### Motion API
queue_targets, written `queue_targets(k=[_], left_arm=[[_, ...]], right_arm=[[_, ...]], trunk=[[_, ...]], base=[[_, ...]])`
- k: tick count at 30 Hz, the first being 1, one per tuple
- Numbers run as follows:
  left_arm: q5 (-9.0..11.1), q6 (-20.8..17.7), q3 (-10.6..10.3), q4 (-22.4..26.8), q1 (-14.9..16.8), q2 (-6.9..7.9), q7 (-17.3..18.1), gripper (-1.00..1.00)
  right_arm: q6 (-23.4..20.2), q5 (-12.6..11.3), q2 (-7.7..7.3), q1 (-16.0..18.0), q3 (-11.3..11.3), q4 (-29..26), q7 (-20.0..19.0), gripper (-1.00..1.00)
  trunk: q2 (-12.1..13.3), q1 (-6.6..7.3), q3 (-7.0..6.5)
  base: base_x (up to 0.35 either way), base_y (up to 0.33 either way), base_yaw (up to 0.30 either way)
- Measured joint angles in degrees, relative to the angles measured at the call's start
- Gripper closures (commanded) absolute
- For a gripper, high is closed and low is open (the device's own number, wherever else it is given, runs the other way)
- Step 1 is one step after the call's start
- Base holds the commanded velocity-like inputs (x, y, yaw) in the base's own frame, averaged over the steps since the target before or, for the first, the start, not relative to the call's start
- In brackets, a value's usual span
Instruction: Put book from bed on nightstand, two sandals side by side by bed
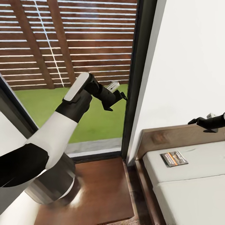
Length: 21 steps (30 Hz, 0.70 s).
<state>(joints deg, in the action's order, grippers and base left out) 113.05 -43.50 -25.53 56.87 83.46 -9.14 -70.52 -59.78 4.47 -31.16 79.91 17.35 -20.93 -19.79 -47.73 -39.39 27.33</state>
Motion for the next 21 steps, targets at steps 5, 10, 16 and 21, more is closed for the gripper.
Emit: queue_targets(k=[5,10,16,21], left_arm=[[-0.1,1.0,-0.2,0.0,-0.2,-0.02,0.2,-1.0],[-0.2,1.6,-0.4,0.0,-0.4,-0.04,0.2,-1.0],[-0.2,2.4,-1.3,-0.2,-0.8,-0.03,0.3,-1.0],[-0.1,2.7,-1.7,-1.0,-1.0,0.0,0.3,-1.0]], right_arm=[[0.0,0.0,0.0,0.5,0.0,0.0,0.0,-1.0],[0.0,0.1,0.07,0.8,0.0,0.0,0.1,-1.0],[0.0,0.1,0.2,1.1,0.0,0.1,0.1,-1.0],[0.0,0.1,0.27,1.2,-0.1,0.1,0.1,-1.0]], trunk=[[0.0,0.0,0.46],[0.0,0.0,0.93],[0.0,0.0,1.49],[0.0,0.0,1.95]], base=[[0.0,0.0,-0.092],[0.0,0.0,-0.092],[0.0,0.0,-0.093],[0.0,0.0,-0.093]])
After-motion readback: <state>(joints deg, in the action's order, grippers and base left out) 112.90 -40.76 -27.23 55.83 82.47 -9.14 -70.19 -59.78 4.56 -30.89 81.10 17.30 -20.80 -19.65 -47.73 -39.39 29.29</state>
